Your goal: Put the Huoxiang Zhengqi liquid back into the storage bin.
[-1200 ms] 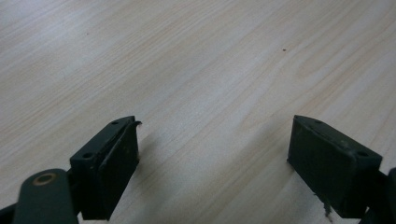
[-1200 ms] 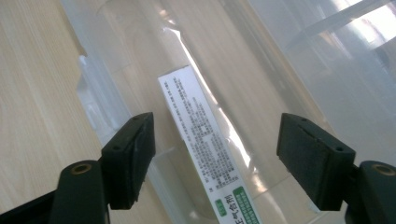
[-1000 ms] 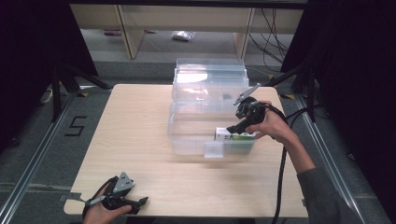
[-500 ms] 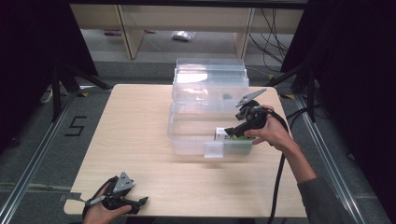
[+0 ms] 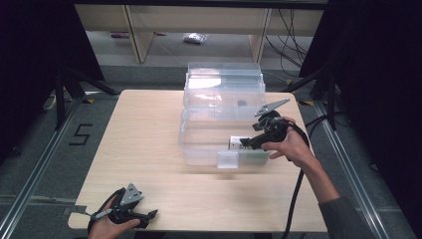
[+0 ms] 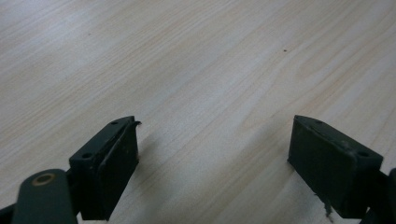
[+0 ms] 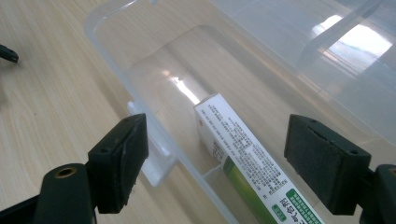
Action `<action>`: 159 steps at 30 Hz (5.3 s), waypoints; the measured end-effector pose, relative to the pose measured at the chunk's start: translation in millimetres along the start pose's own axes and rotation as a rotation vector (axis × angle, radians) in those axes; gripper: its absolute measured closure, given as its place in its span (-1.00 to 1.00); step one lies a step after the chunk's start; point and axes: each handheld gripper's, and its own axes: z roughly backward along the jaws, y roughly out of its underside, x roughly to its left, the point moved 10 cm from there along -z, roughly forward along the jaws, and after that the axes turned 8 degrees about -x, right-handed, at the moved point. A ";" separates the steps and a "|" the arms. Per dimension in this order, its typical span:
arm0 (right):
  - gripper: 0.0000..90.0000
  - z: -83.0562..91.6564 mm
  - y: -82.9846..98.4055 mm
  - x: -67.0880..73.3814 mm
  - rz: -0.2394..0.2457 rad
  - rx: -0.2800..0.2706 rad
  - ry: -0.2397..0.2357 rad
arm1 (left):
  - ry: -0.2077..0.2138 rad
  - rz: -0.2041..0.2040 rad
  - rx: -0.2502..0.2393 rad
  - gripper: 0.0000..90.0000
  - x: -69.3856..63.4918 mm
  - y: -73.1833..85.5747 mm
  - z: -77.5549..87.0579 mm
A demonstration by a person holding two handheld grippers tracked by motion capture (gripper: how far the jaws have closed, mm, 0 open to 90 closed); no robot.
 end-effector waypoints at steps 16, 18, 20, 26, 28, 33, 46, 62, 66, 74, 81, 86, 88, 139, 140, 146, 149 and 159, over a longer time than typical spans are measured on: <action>-0.55 -1.7 4.9 23.4 -0.001 0.016 -0.026 | 0.011 -0.016 0.023 -0.66 0.8 1.6 3.1; -0.62 -0.9 7.6 23.8 -0.014 0.032 -0.001 | 0.011 -0.022 0.021 -0.66 1.1 1.3 3.5; -0.63 -1.9 9.3 25.5 -0.013 0.033 0.007 | 0.010 -0.023 0.024 -0.66 1.2 1.5 3.5; -0.63 -2.2 10.2 35.7 0.014 0.004 -0.005 | 0.010 -0.022 0.021 -0.66 1.1 1.2 3.4; -0.63 -1.9 11.0 39.4 0.019 0.002 -0.017 | 0.010 -0.022 0.021 -0.66 1.2 1.2 3.5; -0.63 -3.6 14.8 44.9 0.034 0.000 -0.023 | 0.013 -0.015 0.022 -0.66 0.6 1.4 3.2; -0.63 -2.8 24.2 49.8 0.014 -0.022 -0.016 | 0.012 -0.014 0.023 -0.66 0.6 1.6 3.1; -0.63 -3.7 35.6 64.0 -0.019 -0.019 -0.030 | 0.009 -0.015 0.019 -0.66 0.7 1.3 3.0; -0.63 -3.8 38.8 66.9 -0.016 -0.014 -0.038 | 0.010 -0.022 0.024 -0.66 1.0 1.5 3.4; -0.63 -5.4 43.7 70.2 0.013 -0.032 -0.037 | 0.008 -0.025 0.020 -0.66 1.1 1.1 3.3; -0.63 -5.2 48.7 77.7 0.012 -0.041 -0.052 | -0.001 0.001 0.000 -0.66 -0.3 -0.1 1.2; -0.63 -6.4 52.6 79.1 0.005 -0.038 -0.043 | -0.001 0.001 0.000 -0.66 -0.2 -0.2 1.3; -0.63 -8.5 54.6 81.5 0.007 -0.044 -0.053 | -0.002 0.002 -0.001 -0.66 -0.3 -0.3 1.2; -0.63 -16.6 124.2 108.4 -0.025 -0.007 -0.091 | 0.009 -0.027 0.020 -0.66 0.8 1.3 3.6; -0.63 -18.0 125.0 109.5 -0.027 -0.021 -0.093 | 0.009 -0.027 0.020 -0.66 0.7 1.4 3.6; -0.63 -16.5 134.0 110.4 -0.039 -0.019 -0.097 | 0.010 -0.028 0.021 -0.66 0.6 1.4 3.7; -0.63 -14.2 139.0 111.1 -0.060 -0.007 -0.083 | 0.001 -0.015 0.007 -0.66 0.6 0.2 2.7; -0.63 -10.4 159.6 113.6 -0.094 0.027 -0.077 | -0.002 -0.004 -0.003 -0.66 -0.5 -0.7 1.9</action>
